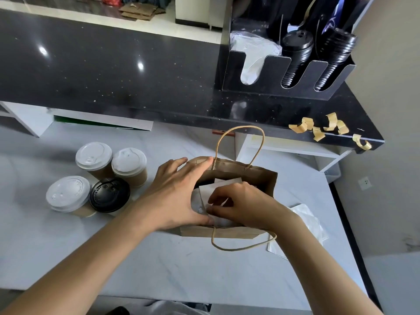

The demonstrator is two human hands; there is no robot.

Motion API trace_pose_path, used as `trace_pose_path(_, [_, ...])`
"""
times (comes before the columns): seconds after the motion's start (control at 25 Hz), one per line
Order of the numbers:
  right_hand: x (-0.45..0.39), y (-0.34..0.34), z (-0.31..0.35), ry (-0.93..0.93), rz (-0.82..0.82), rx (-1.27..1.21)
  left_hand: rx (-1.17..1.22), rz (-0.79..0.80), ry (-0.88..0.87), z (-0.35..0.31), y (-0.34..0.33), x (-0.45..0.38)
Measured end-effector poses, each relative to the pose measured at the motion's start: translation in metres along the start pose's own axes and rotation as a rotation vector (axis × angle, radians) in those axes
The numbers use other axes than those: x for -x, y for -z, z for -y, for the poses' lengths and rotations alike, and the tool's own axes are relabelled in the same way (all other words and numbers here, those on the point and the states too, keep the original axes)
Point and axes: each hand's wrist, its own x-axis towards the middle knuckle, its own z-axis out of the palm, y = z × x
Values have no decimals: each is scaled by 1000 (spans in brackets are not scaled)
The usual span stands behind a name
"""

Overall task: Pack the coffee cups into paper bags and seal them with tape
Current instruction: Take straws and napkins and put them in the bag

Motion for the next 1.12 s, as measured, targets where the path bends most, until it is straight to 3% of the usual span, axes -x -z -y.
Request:
trace_pose_path(0.36, [30, 17, -12, 25, -405, -165, 35, -48, 10, 8, -1, 0])
trace_pose_path(0.76, [77, 10, -34, -156, -982, -356, 208, -303, -99, 20, -1, 17])
trace_pose_path(0.88, [82, -6, -46, -304, -1005, -446, 263, -323, -55, 26, -4, 26])
trace_pose_path(0.96, [87, -16, -52, -362, -928, -495, 284, -274, 7, 31, -6, 31])
trace_pose_path(1.12, [94, -29, -52, -327, -757, -510, 214, -101, 46, 35, -12, 34])
